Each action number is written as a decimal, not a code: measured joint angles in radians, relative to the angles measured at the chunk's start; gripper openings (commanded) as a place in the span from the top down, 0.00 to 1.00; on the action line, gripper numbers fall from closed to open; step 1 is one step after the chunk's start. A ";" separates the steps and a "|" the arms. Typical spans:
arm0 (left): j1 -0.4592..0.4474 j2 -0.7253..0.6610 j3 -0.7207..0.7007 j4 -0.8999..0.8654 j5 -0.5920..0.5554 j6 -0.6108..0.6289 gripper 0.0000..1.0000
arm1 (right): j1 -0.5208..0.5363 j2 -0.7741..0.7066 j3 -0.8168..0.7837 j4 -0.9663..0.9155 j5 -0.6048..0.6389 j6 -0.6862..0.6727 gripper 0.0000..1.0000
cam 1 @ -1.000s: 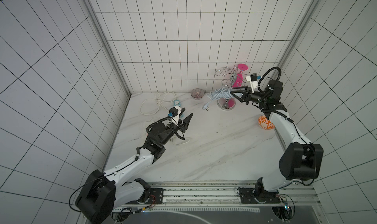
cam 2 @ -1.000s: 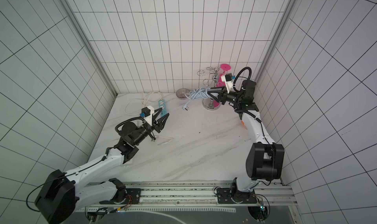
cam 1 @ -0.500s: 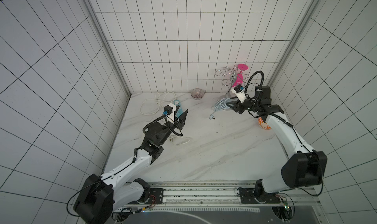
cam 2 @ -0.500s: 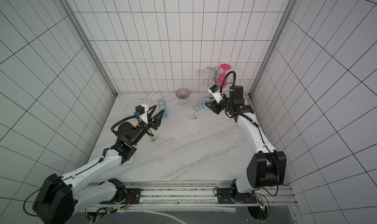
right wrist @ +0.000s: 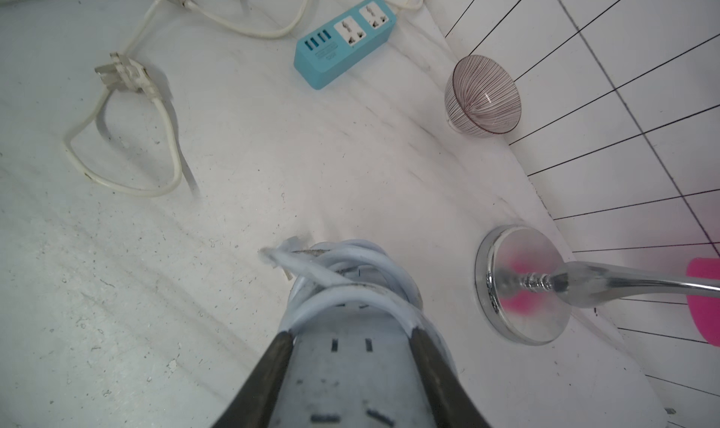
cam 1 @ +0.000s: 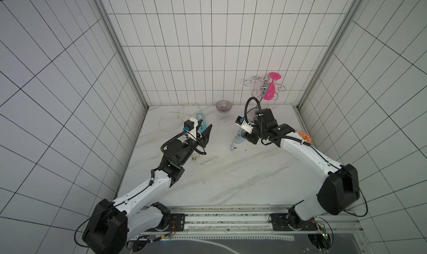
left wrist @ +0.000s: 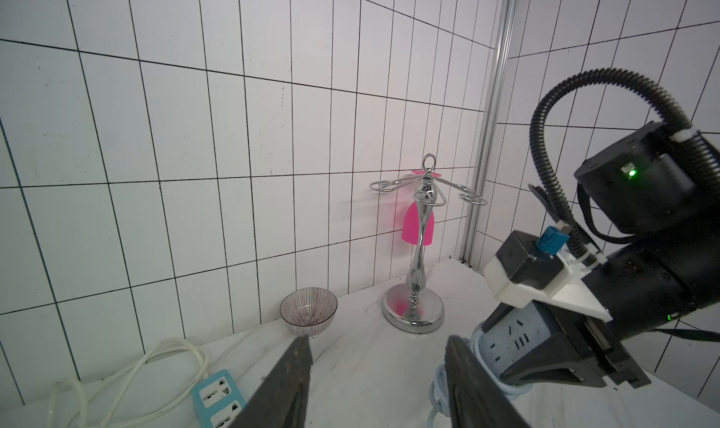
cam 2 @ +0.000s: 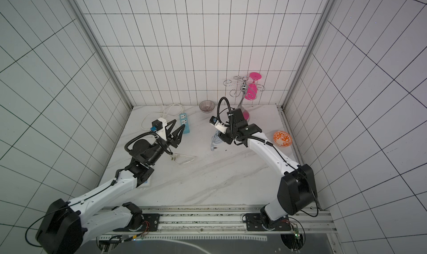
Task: Wrap the cord around the power strip
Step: Place the power strip at the center of the board.
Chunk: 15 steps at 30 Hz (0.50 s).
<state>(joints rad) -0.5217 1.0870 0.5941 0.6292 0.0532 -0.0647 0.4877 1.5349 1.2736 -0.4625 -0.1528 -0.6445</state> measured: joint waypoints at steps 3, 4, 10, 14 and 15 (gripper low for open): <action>0.000 -0.010 -0.011 0.000 -0.009 -0.003 0.45 | 0.033 0.032 -0.068 0.057 0.067 0.005 1.00; 0.000 -0.011 -0.014 0.001 -0.011 -0.003 0.45 | 0.044 0.038 -0.099 0.087 0.094 0.008 1.00; 0.000 -0.011 -0.017 0.001 -0.023 -0.003 0.45 | 0.092 0.012 -0.273 0.380 0.182 0.083 1.00; 0.000 -0.011 -0.017 0.000 -0.027 -0.003 0.45 | 0.111 -0.023 -0.387 0.526 0.208 0.123 1.00; 0.000 -0.011 -0.017 0.000 -0.028 -0.003 0.45 | 0.115 -0.027 -0.406 0.553 0.211 0.128 1.00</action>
<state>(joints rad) -0.5217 1.0756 0.5774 0.6296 0.0250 -0.0681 0.6025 1.5078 0.8673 0.0902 0.0586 -0.5167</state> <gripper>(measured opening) 0.549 0.442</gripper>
